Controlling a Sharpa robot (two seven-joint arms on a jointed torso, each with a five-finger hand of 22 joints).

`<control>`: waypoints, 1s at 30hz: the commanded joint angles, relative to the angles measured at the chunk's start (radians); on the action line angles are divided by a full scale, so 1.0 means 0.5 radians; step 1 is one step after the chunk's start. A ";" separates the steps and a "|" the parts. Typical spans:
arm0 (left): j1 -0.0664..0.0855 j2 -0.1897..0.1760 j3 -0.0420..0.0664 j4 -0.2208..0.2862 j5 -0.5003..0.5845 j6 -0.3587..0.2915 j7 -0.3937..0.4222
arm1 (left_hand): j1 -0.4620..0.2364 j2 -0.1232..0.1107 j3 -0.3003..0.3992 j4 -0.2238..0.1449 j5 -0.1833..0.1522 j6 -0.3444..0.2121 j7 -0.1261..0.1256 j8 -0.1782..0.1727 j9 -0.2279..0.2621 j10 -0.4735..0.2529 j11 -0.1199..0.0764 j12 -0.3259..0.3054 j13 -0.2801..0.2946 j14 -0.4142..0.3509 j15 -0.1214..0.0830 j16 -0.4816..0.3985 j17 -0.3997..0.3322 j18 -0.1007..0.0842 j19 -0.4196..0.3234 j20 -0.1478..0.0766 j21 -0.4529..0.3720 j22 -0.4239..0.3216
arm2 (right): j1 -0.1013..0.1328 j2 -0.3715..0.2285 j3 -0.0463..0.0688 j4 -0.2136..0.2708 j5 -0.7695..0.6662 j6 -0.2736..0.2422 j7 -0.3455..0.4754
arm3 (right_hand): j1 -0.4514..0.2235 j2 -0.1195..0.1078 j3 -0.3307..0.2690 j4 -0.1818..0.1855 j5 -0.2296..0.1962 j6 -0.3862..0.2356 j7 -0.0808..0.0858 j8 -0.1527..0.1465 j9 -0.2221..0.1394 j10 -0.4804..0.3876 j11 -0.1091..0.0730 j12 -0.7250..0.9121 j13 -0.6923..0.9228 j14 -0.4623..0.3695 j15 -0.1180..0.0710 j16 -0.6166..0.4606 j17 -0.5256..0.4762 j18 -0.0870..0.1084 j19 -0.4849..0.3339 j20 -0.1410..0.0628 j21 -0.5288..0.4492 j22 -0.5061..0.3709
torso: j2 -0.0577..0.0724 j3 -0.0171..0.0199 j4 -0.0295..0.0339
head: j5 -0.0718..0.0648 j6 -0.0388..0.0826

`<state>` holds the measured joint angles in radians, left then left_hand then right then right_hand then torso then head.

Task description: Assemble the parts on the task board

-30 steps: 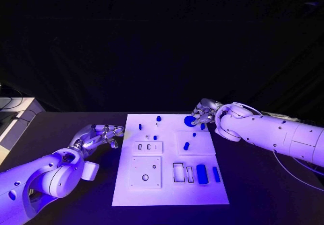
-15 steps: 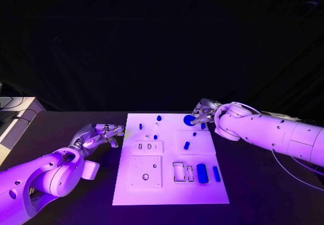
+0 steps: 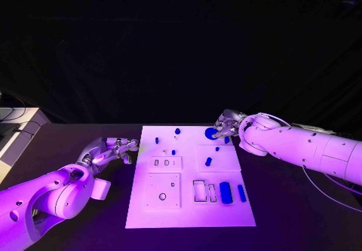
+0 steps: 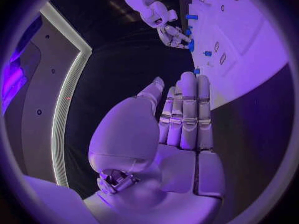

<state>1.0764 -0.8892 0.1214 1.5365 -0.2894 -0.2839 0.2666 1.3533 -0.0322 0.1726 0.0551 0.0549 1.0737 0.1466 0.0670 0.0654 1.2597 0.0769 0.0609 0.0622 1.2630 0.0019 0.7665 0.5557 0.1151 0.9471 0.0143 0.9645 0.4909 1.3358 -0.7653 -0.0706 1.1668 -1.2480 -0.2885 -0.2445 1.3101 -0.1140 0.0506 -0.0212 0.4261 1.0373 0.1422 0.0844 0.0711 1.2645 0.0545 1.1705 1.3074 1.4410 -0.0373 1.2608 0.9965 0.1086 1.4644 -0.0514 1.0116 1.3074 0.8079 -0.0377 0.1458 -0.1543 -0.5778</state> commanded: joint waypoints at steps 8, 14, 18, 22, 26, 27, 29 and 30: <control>0.000 -0.001 0.001 0.003 0.008 0.031 0.013 | -0.004 0.005 0.000 0.003 0.002 -0.009 -0.001 -0.006 -0.001 -0.009 -0.002 0.002 0.000 -0.013 0.000 -0.003 -0.003 0.022 -0.010 -0.003 0.008 -0.003 | -0.015 -0.003 -0.011 0.031 0.007 0.050 0.026 | -0.026 0.210 0.273 -0.123 0.227 0.119 -0.025 -0.037 -0.004 0.064 -0.070 -0.005 0.077 -0.005 -0.032 -0.008 -0.002 0.005 0.130 -0.024 0.019 0.269 | -0.001 0.0019 0.000 | 0.007 -0.004; -0.001 -0.003 0.001 0.002 0.008 0.031 0.013 | -0.004 0.005 0.000 0.003 0.002 -0.009 -0.001 -0.006 -0.001 -0.009 -0.002 0.002 0.000 -0.013 0.000 -0.003 -0.003 0.022 -0.010 -0.003 0.008 -0.003 | -0.015 -0.022 -0.011 0.087 -0.033 -0.068 0.033 | -0.141 0.222 0.406 -0.174 0.161 0.130 -0.031 -0.035 -0.001 0.075 -0.074 -0.020 0.080 -0.001 -0.035 -0.015 0.003 0.000 0.130 -0.030 0.021 0.269 | 0.000 0.0027 0.000 | 0.012 -0.002; -0.003 -0.005 0.001 0.001 0.008 0.030 0.013 | -0.004 0.005 0.000 0.003 0.002 -0.009 -0.001 -0.006 -0.001 -0.009 -0.002 0.002 0.000 -0.013 0.000 -0.003 -0.003 0.022 -0.010 -0.003 0.008 -0.003 | -0.015 -0.039 -0.010 0.142 -0.078 -0.177 0.029 | -0.155 0.216 0.384 -0.176 0.053 0.138 -0.036 -0.035 -0.001 0.083 -0.075 -0.021 0.082 0.000 -0.036 -0.015 0.006 -0.002 0.131 -0.031 0.026 0.270 | -0.001 0.0023 -0.001 | 0.015 -0.002; -0.005 -0.007 0.001 0.001 0.008 0.030 0.012 | -0.004 0.005 0.000 0.003 0.002 -0.009 -0.001 -0.006 -0.001 -0.009 -0.002 0.002 0.000 -0.013 0.000 -0.003 -0.003 0.022 -0.010 -0.003 0.008 -0.003 | -0.015 -0.061 -0.010 0.221 -0.141 -0.281 0.020 | -0.159 0.202 0.339 -0.173 0.024 0.148 -0.042 -0.035 -0.001 0.093 -0.078 -0.021 0.087 0.001 -0.038 -0.014 0.012 -0.003 0.133 -0.033 0.034 0.271 | -0.002 0.0012 -0.002 | 0.018 0.000; -0.008 -0.008 0.001 0.002 0.008 0.030 0.012 | -0.004 0.005 0.000 0.003 0.002 -0.009 -0.001 -0.006 -0.001 -0.009 -0.002 0.002 0.000 -0.013 0.000 -0.003 -0.003 0.022 -0.010 -0.003 0.008 -0.003 | -0.014 -0.082 -0.009 0.307 -0.195 -0.324 0.016 | -0.160 0.195 0.314 -0.167 -0.007 0.151 -0.044 -0.036 -0.002 0.100 -0.078 -0.021 0.090 0.002 -0.039 -0.014 0.014 -0.004 0.133 -0.034 0.038 0.272 | -0.003 -0.0007 0.000 | 0.018 0.001; -0.008 -0.008 0.001 0.002 0.008 0.030 0.012 | -0.004 0.005 0.000 0.003 0.002 -0.009 -0.001 -0.006 -0.001 -0.009 -0.002 0.002 0.000 -0.013 0.000 -0.003 -0.003 0.022 -0.010 -0.003 0.008 -0.003 | -0.014 -0.084 -0.009 0.321 -0.204 -0.328 0.015 | -0.160 0.195 0.314 -0.167 -0.007 0.151 -0.044 -0.036 -0.002 0.100 -0.078 -0.021 0.090 0.002 -0.039 -0.014 0.014 -0.004 0.133 -0.034 0.038 0.272 | -0.003 -0.0010 -0.001 | 0.018 0.001; -0.009 -0.009 0.001 0.003 0.008 0.030 0.012 | -0.004 0.005 0.000 0.003 0.002 -0.009 -0.001 -0.006 -0.001 -0.009 -0.002 0.002 0.000 -0.013 0.000 -0.003 -0.003 0.022 -0.010 -0.003 0.008 -0.003 | -0.014 -0.089 -0.008 0.367 -0.236 -0.341 0.014 | -0.151 0.195 0.293 -0.160 -0.014 0.151 -0.044 -0.036 -0.002 0.102 -0.078 -0.026 0.095 0.003 -0.039 -0.016 0.017 -0.005 0.133 -0.034 0.039 0.272 | -0.003 -0.0008 -0.001 | 0.020 0.000; -0.010 -0.010 0.001 0.003 0.008 0.030 0.012 | -0.004 0.005 0.000 0.003 0.002 -0.009 -0.001 -0.006 -0.001 -0.009 -0.002 0.002 0.000 -0.013 0.000 -0.003 -0.003 0.022 -0.010 -0.003 0.008 -0.003 | -0.014 -0.089 -0.008 0.389 -0.251 -0.346 0.013 | -0.151 0.192 0.289 -0.159 -0.023 0.152 -0.045 -0.036 -0.002 0.103 -0.078 -0.026 0.096 0.002 -0.039 -0.016 0.017 -0.006 0.133 -0.034 0.042 0.273 | -0.002 0.0000 -0.001 | 0.021 0.000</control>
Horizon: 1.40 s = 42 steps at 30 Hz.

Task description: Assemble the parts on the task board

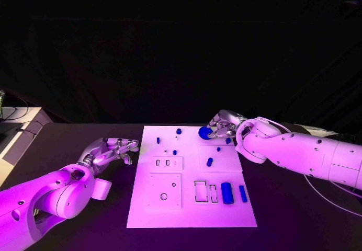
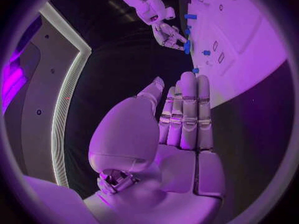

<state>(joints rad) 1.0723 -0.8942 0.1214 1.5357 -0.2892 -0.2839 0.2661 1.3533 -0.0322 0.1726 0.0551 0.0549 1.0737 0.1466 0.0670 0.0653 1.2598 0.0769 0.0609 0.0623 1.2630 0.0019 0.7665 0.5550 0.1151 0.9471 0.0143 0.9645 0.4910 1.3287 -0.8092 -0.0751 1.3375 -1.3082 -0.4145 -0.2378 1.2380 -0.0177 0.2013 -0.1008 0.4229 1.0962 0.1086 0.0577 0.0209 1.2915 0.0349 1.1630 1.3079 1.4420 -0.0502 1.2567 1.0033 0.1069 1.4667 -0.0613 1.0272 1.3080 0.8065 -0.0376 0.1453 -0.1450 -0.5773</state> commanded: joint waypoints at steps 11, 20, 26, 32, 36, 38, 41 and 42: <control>-0.007 -0.001 0.001 0.007 0.008 0.031 0.013 | -0.002 0.006 0.002 0.001 0.001 -0.009 -0.001 -0.006 -0.001 -0.009 -0.002 0.002 0.000 -0.013 0.000 -0.002 -0.003 0.023 -0.010 -0.003 0.009 -0.004 | -0.003 0.097 -0.002 0.136 -0.353 -0.142 -0.050 | -0.004 -0.007 -0.031 0.012 -0.062 0.037 0.021 0.017 0.098 0.052 -0.039 -0.014 0.099 0.001 -0.013 -0.007 0.010 -0.004 0.129 -0.015 0.017 0.273 | -0.001 -0.0042 0.003 | 0.019 -0.004; -0.008 0.001 0.001 0.008 0.008 0.033 0.012 | -0.002 0.006 0.002 0.001 0.001 -0.009 -0.001 -0.006 -0.001 -0.009 -0.002 0.002 0.000 -0.013 0.000 -0.002 -0.003 0.023 -0.010 -0.003 0.009 -0.004 | -0.025 0.293 -0.021 0.007 -0.552 -0.180 -0.138 | 0.001 -0.009 -0.036 0.014 -0.070 0.040 0.019 0.018 0.099 0.054 -0.039 -0.015 0.100 0.001 -0.014 -0.007 0.011 -0.005 0.129 -0.015 0.020 0.274 | 0.002 -0.0052 0.006 | 0.023 -0.002; -0.008 0.001 0.001 0.010 0.008 0.033 0.012 | -0.002 0.006 0.002 0.001 0.001 -0.009 -0.001 -0.006 -0.001 -0.009 -0.002 0.002 0.000 -0.013 0.000 -0.002 -0.003 0.023 -0.010 -0.003 0.009 -0.004 | -0.041 0.377 -0.030 -0.076 -0.585 -0.178 -0.153 | 0.004 -0.015 -0.040 0.014 -0.075 0.041 0.020 0.017 0.098 0.055 -0.040 -0.017 0.100 0.001 -0.014 -0.008 0.011 -0.005 0.128 -0.015 0.022 0.274 | 0.002 -0.0103 0.016 | 0.027 -0.008; -0.008 -0.003 0.002 0.012 0.008 0.033 0.011 | -0.002 0.006 0.002 0.001 0.001 -0.009 -0.001 -0.006 -0.001 -0.009 -0.002 0.002 0.000 -0.013 0.000 -0.002 -0.003 0.023 -0.010 -0.003 0.009 -0.004 | -0.061 0.430 -0.037 -0.128 -0.596 -0.161 -0.155 | 0.006 -0.018 -0.043 0.015 -0.075 0.038 0.021 0.016 0.098 0.053 -0.039 -0.019 0.101 0.001 -0.014 -0.008 0.013 -0.006 0.128 -0.015 0.023 0.274 | 0.004 -0.0127 0.020 | 0.030 -0.017; -0.008 -0.005 0.002 0.013 0.008 0.032 0.010 | -0.002 0.006 0.002 0.001 0.001 -0.009 -0.001 -0.006 -0.001 -0.009 -0.002 0.002 0.000 -0.013 0.000 -0.002 -0.003 0.023 -0.010 -0.003 0.009 -0.004 | -0.068 0.450 -0.038 -0.143 -0.599 -0.152 -0.155 | 0.008 -0.022 -0.045 0.014 -0.076 0.037 0.021 0.016 0.098 0.052 -0.039 -0.022 0.100 0.001 -0.013 -0.008 0.014 -0.005 0.128 -0.015 0.021 0.274 | 0.004 -0.0125 0.018 | 0.035 -0.019; -0.007 -0.004 0.002 0.013 0.008 0.032 0.010 | -0.002 0.006 0.002 0.001 0.001 -0.009 -0.001 -0.006 -0.001 -0.009 -0.002 0.002 0.000 -0.013 0.000 -0.002 -0.003 0.023 -0.010 -0.003 0.009 -0.004 | -0.070 0.459 -0.039 -0.151 -0.600 -0.145 -0.155 | 0.008 -0.022 -0.045 0.014 -0.076 0.037 0.021 0.016 0.098 0.052 -0.039 -0.022 0.100 0.001 -0.013 -0.008 0.014 -0.005 0.128 -0.015 0.021 0.274 | 0.004 -0.0124 0.017 | 0.038 -0.019; -0.007 -0.002 0.002 0.011 0.008 0.033 0.010 | -0.002 0.006 0.002 0.001 0.001 -0.009 -0.001 -0.006 -0.001 -0.009 -0.002 0.002 0.000 -0.013 0.000 -0.002 -0.003 0.023 -0.010 -0.003 0.009 -0.004 | -0.072 0.467 -0.039 -0.160 -0.600 -0.130 -0.153 | 0.009 -0.026 -0.048 0.015 -0.077 0.035 0.023 0.017 0.098 0.048 -0.037 -0.027 0.099 0.001 -0.013 -0.010 0.012 -0.005 0.127 -0.015 0.019 0.273 | 0.002 -0.0128 0.016 | 0.037 -0.024; -0.007 -0.001 0.002 0.009 0.008 0.033 0.010 | -0.002 0.006 0.002 0.001 0.001 -0.009 -0.001 -0.006 -0.001 -0.009 -0.002 0.002 0.000 -0.013 0.000 -0.002 -0.003 0.023 -0.010 -0.003 0.009 -0.004 | -0.073 0.469 -0.039 -0.163 -0.600 -0.125 -0.152 | 0.009 -0.026 -0.048 0.015 -0.077 0.035 0.023 0.017 0.098 0.048 -0.037 -0.027 0.099 0.001 -0.013 -0.010 0.012 -0.005 0.127 -0.015 0.019 0.273 | 0.002 -0.0123 0.016 | 0.038 -0.024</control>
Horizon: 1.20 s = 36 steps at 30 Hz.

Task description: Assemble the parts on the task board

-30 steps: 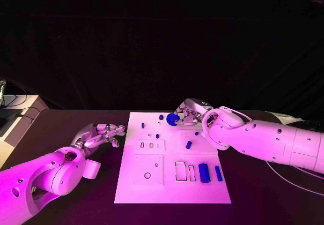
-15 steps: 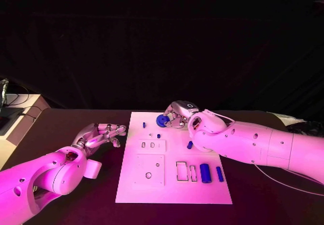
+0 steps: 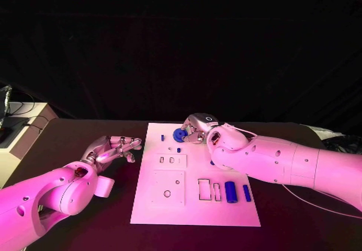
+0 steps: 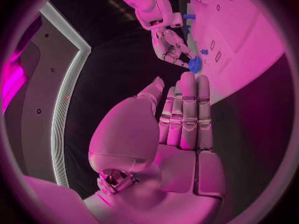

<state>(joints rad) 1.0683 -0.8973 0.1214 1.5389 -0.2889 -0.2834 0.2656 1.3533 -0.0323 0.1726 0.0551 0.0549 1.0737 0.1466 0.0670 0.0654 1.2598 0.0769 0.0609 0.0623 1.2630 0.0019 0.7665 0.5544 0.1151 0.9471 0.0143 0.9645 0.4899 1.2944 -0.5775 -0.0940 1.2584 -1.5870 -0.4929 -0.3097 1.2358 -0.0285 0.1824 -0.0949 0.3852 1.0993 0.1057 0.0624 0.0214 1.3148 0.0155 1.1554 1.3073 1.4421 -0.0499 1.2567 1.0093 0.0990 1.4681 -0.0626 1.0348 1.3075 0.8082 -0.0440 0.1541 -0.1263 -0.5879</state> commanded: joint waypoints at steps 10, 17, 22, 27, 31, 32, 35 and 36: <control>0.000 0.011 0.001 -0.004 0.007 0.033 0.011 | -0.002 0.006 0.003 0.001 0.001 -0.009 -0.001 -0.006 -0.001 -0.009 -0.002 0.002 0.000 -0.013 0.000 -0.002 -0.002 0.023 -0.010 -0.003 0.009 -0.002 | -0.006 0.025 -0.005 -0.036 -0.039 0.050 -0.015 | 0.007 -0.024 -0.025 0.015 -0.018 -0.013 0.044 0.004 0.094 -0.032 0.011 -0.063 0.074 -0.001 -0.006 -0.014 0.002 0.011 0.122 -0.008 0.000 0.274 | -0.003 0.0043 -0.003 | 0.001 0.000; 0.000 0.010 0.001 -0.005 0.007 0.032 0.009 | -0.002 0.006 0.003 0.001 0.001 -0.009 -0.001 -0.006 -0.001 -0.009 -0.002 0.002 0.000 -0.013 0.000 -0.002 -0.002 0.023 -0.010 -0.003 0.009 -0.002 | -0.006 0.037 -0.007 -0.056 -0.014 0.051 0.002 | -0.024 -0.114 -0.208 0.138 -0.124 -0.223 0.101 0.002 0.093 -0.117 0.054 -0.186 -0.031 -0.004 0.032 -0.012 0.016 0.026 0.119 0.028 -0.005 0.274 | -0.002 0.0048 -0.001 | 0.000 0.002; 0.000 0.009 0.001 -0.006 0.008 0.031 0.007 | -0.006 0.004 0.009 -0.002 0.002 -0.012 0.002 -0.006 -0.001 -0.012 -0.001 0.001 0.000 -0.013 0.000 0.001 -0.005 0.023 -0.011 -0.003 0.015 -0.006 | -0.006 0.021 -0.007 -0.044 0.027 0.052 0.036 | -0.060 -0.216 -0.223 0.359 -0.108 -0.246 0.107 0.000 0.094 -0.135 0.062 -0.169 -0.071 -0.004 0.040 -0.010 0.026 0.034 0.119 0.041 0.000 0.276 | -0.001 0.0047 -0.001 | 0.004 -0.001; 0.000 0.007 0.001 -0.006 0.020 0.027 0.001 | -0.037 0.013 0.000 0.022 0.002 -0.019 0.008 -0.007 -0.002 -0.016 0.004 0.001 0.000 -0.012 0.004 0.002 -0.006 0.023 -0.011 -0.001 0.014 -0.008 | -0.008 -0.004 -0.007 -0.024 0.088 0.059 0.083 | -0.089 -0.172 -0.236 0.349 0.078 -0.171 0.085 0.002 0.096 -0.109 0.046 -0.130 -0.060 0.000 0.027 0.001 0.042 0.028 0.124 0.032 0.027 0.281 | 0.000 0.0061 -0.005 | 0.006 -0.002; 0.000 0.007 0.001 -0.006 0.023 0.026 -0.003 | -0.033 0.018 0.001 0.023 0.002 -0.022 0.011 -0.006 -0.001 -0.019 0.005 0.002 0.000 -0.012 0.004 0.002 -0.006 0.024 -0.011 -0.001 0.014 -0.009 | -0.010 -0.016 -0.007 -0.014 0.125 0.070 0.110 | -0.106 -0.108 -0.252 0.300 0.171 -0.136 0.073 0.003 0.095 -0.094 0.037 -0.112 -0.050 0.001 0.019 0.002 0.046 0.024 0.124 0.024 0.036 0.282 | 0.001 0.0073 -0.008 | 0.006 -0.004; 0.000 0.007 0.001 -0.006 0.024 0.027 -0.004 | -0.033 0.018 0.001 0.023 0.002 -0.022 0.011 -0.006 -0.001 -0.019 0.005 0.002 0.000 -0.012 0.004 0.002 -0.006 0.024 -0.011 -0.001 0.014 -0.009 | -0.010 -0.018 -0.007 -0.013 0.134 0.075 0.116 | -0.116 -0.087 -0.260 0.278 0.183 -0.130 0.071 0.002 0.094 -0.093 0.036 -0.110 -0.048 0.002 0.017 0.002 0.048 0.021 0.123 0.021 0.038 0.283 | 0.001 0.0072 -0.006 | 0.006 -0.005; 0.000 0.007 0.001 -0.006 0.025 0.026 -0.007 | -0.032 0.021 0.002 0.024 0.002 -0.024 0.012 -0.006 -0.001 -0.021 0.006 0.002 0.000 -0.012 0.005 0.002 -0.006 0.024 -0.010 0.000 0.014 -0.009 | -0.011 -0.022 -0.007 -0.010 0.166 0.100 0.131 | -0.117 0.000 -0.225 0.264 0.264 -0.111 0.068 0.002 0.093 -0.086 0.031 -0.102 -0.040 0.003 0.011 0.004 0.051 0.018 0.123 0.016 0.045 0.284 | 0.001 0.0070 -0.005 | 0.004 -0.007; 0.000 0.007 0.001 -0.005 0.025 0.026 -0.008 | -0.034 0.024 0.002 0.027 0.002 -0.026 0.013 -0.006 -0.001 -0.022 0.006 0.002 0.000 -0.012 0.005 0.002 -0.006 0.025 -0.010 0.000 0.014 -0.010 | -0.012 -0.022 -0.007 -0.011 0.176 0.112 0.135 | -0.114 0.040 -0.193 0.265 0.292 -0.108 0.068 0.002 0.092 -0.087 0.029 -0.101 -0.038 0.003 0.009 0.004 0.052 0.017 0.123 0.015 0.046 0.284 | 0.001 0.0065 -0.005 | 0.004 -0.007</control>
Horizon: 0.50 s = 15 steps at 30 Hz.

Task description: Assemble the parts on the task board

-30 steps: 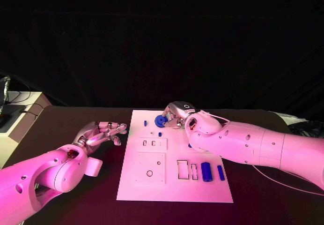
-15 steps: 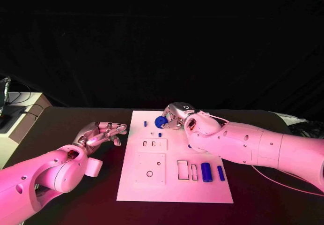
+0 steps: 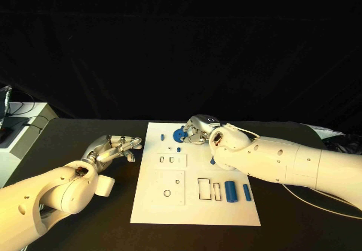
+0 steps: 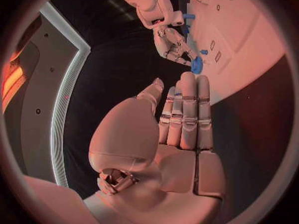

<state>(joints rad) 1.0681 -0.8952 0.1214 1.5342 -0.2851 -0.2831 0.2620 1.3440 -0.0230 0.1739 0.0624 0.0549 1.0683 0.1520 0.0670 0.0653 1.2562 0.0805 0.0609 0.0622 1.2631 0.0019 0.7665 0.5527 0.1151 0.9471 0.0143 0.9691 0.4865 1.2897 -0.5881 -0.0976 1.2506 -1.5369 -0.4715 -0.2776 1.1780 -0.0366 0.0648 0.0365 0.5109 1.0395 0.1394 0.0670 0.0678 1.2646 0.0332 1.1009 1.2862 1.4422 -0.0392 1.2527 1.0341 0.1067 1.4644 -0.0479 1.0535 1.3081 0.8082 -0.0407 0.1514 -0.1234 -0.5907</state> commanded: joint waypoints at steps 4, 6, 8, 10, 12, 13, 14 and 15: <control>0.000 0.003 0.001 0.004 0.018 0.025 -0.002 | -0.018 0.006 -0.001 0.015 0.002 -0.019 0.004 -0.007 -0.002 -0.017 0.000 0.002 0.000 -0.012 0.006 0.002 -0.003 0.025 -0.010 0.001 0.004 -0.003 | -0.003 0.001 0.000 -0.009 0.111 0.114 0.074 | -0.080 0.028 0.499 -0.006 0.068 0.007 0.010 -0.007 -0.002 0.003 -0.015 0.010 0.017 0.003 -0.017 0.008 0.006 -0.004 0.127 -0.024 0.010 0.282 | -0.001 -0.0013 -0.001 | -0.004 -0.004; 0.000 0.003 0.001 0.005 0.018 0.025 -0.003 | -0.018 0.006 -0.001 0.015 0.002 -0.019 0.004 -0.007 -0.002 -0.017 0.000 0.002 0.000 -0.012 0.006 0.002 -0.003 0.025 -0.010 0.001 0.004 -0.003 | -0.004 0.003 0.000 -0.016 0.120 0.131 0.073 | -0.093 0.029 0.541 -0.018 0.085 0.007 0.007 -0.008 -0.002 0.003 -0.012 0.010 0.019 0.004 -0.018 0.008 0.007 -0.004 0.128 -0.024 0.014 0.283 | 0.000 -0.0009 -0.001 | -0.005 -0.005; 0.000 0.002 0.001 0.005 0.018 0.025 -0.004 | -0.018 0.006 -0.001 0.015 0.002 -0.019 0.004 -0.007 -0.002 -0.017 0.000 0.002 0.000 -0.012 0.006 0.002 -0.003 0.025 -0.010 0.001 0.004 -0.003 | -0.004 0.003 -0.001 -0.022 0.129 0.151 0.071 | -0.093 0.015 0.552 -0.038 0.117 0.007 0.008 -0.007 -0.002 0.003 -0.012 0.010 0.020 0.004 -0.018 0.008 0.008 -0.004 0.128 -0.024 0.015 0.283 | 0.001 0.0003 0.000 | -0.005 -0.005; 0.000 0.001 0.001 0.006 0.018 0.024 -0.004 | -0.018 0.006 -0.001 0.015 0.002 -0.019 0.004 -0.007 -0.002 -0.017 0.000 0.002 0.000 -0.012 0.006 0.002 -0.003 0.025 -0.010 0.001 0.004 -0.003 | -0.004 0.002 -0.001 -0.024 0.133 0.166 0.067 | -0.110 0.014 0.564 -0.068 0.142 0.013 0.006 -0.008 -0.002 0.007 -0.013 0.014 0.023 0.004 -0.018 0.009 0.011 -0.004 0.127 -0.024 0.018 0.283 | -0.001 -0.0006 0.000 | -0.006 -0.007; 0.000 0.000 0.001 0.006 0.018 0.024 -0.005 | -0.018 0.006 -0.001 0.015 0.002 -0.019 0.004 -0.007 -0.002 -0.017 0.000 0.002 0.000 -0.012 0.006 0.002 -0.003 0.025 -0.010 0.001 0.004 -0.003 | -0.004 -0.001 -0.001 -0.024 0.133 0.178 0.062 | -0.114 0.011 0.574 -0.094 0.183 0.013 0.007 -0.007 -0.002 0.006 -0.015 0.012 0.024 0.004 -0.019 0.009 0.012 -0.004 0.127 -0.025 0.019 0.283 | -0.002 -0.0011 0.000 | -0.006 -0.007; 0.000 0.000 0.001 0.006 0.018 0.024 -0.005 | -0.012 0.006 -0.001 0.016 0.002 -0.022 0.006 -0.006 -0.001 -0.018 0.001 0.002 0.001 -0.012 0.006 0.003 -0.004 0.026 -0.009 0.002 0.004 -0.005 | -0.004 -0.003 -0.001 -0.024 0.132 0.186 0.057 | -0.113 0.010 0.575 -0.096 0.187 0.013 0.007 -0.007 -0.002 0.005 -0.015 0.012 0.024 0.005 -0.019 0.009 0.013 -0.004 0.127 -0.025 0.019 0.283 | -0.001 -0.0008 -0.001 | -0.007 -0.006; 0.000 -0.001 0.001 0.007 0.018 0.024 -0.005 | -0.012 0.006 -0.001 0.016 0.002 -0.022 0.006 -0.006 -0.001 -0.018 0.001 0.002 0.001 -0.012 0.006 0.003 -0.004 0.026 -0.009 0.002 0.004 -0.005 | -0.005 -0.004 -0.001 -0.024 0.130 0.193 0.052 | -0.111 0.006 0.575 -0.103 0.195 0.012 0.007 -0.007 -0.002 0.005 -0.015 0.011 0.024 0.004 -0.018 0.009 0.012 -0.004 0.127 -0.025 0.020 0.283 | -0.001 -0.0012 -0.001 | -0.007 -0.006; 0.000 -0.002 0.001 0.007 0.018 0.023 -0.005 | -0.012 0.006 -0.001 0.016 0.002 -0.022 0.006 -0.006 -0.001 -0.018 0.001 0.002 0.001 -0.012 0.006 0.003 -0.004 0.026 -0.009 0.002 0.004 -0.005 | -0.005 -0.006 -0.002 -0.023 0.128 0.199 0.048 | -0.111 0.006 0.575 -0.103 0.195 0.012 0.007 -0.007 -0.002 0.005 -0.015 0.011 0.024 0.004 -0.018 0.009 0.012 -0.004 0.127 -0.025 0.020 0.283 | -0.002 -0.0016 0.000 | -0.007 -0.005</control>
<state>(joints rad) 1.0681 -0.8966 0.1214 1.5350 -0.2815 -0.2832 0.2575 1.3440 -0.0230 0.1740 0.0623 0.0549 1.0630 0.1572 0.0670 0.0653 1.2562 0.0804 0.0609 0.0623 1.2630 0.0019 0.7665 0.5519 0.1150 0.9471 0.0143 0.9691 0.4851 1.2893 -0.5905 -0.0973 1.2376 -1.4802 -0.4179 -0.2608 1.1249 -0.0303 0.3524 -0.0086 0.6063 1.0439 0.1421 0.0658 0.0649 1.2682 0.0300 1.1013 1.2977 1.4457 -0.0427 1.2528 1.0391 0.1054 1.4663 -0.0544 1.0580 1.3079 0.8079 -0.0408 0.1512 -0.1266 -0.5939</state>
